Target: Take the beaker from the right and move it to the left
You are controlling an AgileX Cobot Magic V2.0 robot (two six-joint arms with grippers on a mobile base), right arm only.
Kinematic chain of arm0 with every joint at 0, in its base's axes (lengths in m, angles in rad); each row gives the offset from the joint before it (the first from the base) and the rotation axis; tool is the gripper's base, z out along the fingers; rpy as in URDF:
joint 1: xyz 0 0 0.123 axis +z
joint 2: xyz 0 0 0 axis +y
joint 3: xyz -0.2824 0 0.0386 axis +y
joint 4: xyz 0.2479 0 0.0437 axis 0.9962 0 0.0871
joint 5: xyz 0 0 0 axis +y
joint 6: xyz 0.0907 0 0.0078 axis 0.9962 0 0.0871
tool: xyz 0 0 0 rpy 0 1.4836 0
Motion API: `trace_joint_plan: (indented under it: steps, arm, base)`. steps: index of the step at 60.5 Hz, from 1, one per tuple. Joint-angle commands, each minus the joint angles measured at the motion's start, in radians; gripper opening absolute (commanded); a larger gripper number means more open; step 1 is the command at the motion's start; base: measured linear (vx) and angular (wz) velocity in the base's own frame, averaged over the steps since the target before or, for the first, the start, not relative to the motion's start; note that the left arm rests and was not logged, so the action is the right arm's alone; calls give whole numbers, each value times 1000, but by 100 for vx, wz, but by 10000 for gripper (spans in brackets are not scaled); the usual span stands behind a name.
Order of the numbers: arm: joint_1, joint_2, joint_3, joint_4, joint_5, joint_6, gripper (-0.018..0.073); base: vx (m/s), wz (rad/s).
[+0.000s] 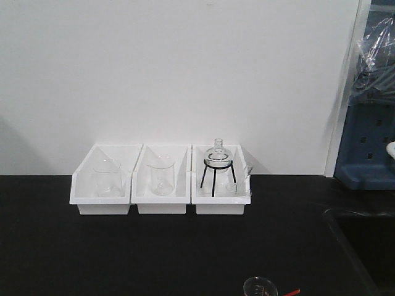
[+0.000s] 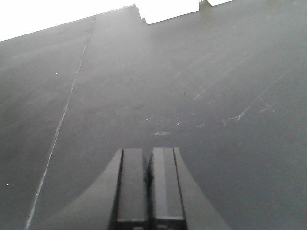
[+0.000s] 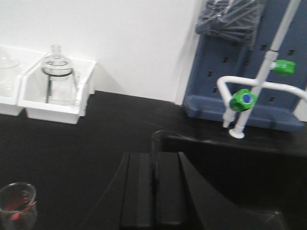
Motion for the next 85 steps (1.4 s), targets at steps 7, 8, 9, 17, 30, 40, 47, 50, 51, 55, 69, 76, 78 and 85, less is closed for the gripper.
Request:
trace_joint_plan:
  steps: [7,8,9,17,30,40,47,50,51,55,69,76,78,85]
  arm:
    - [-1,-171,186,91,-213,-29,-8]
    - [-1,-195,225,99,-229,-24,-8]
    - [-1,-231,252,104,-237,-21,-8]
    - [-2,-449,483,138,-278,-8,-8]
    - [-3,-568,706,149,-432,-7,-8]
    - [-3,-564,783,150,-552,0,-8]
    - [-3,-567,784,148,-548,0,-8]
    - [-3,-570,784,148,-545,0,-8]
    - [-3,-571,784,148,-546,0,-8]
    - [-3,-577,784,148,-546,0,-8]
    - [-3,-577,784,149,-546,0,-8]
    - [-3,-577,784,149,-546,0,-8]
    - [-3,-577,784,149,-546,0,-8]
    - [-3,-577,784,149,-546,0,-8]
  base:
    - [0,0]
    - [0,0]
    - [0,0]
    - [0,0]
    - [0,0]
    - [0,0]
    - [0,0]
    - [0,0]
    - [0,0]
    - [0,0]
    - [0,0]
    - [0,0]
    - [0,0]
    - [0,0]
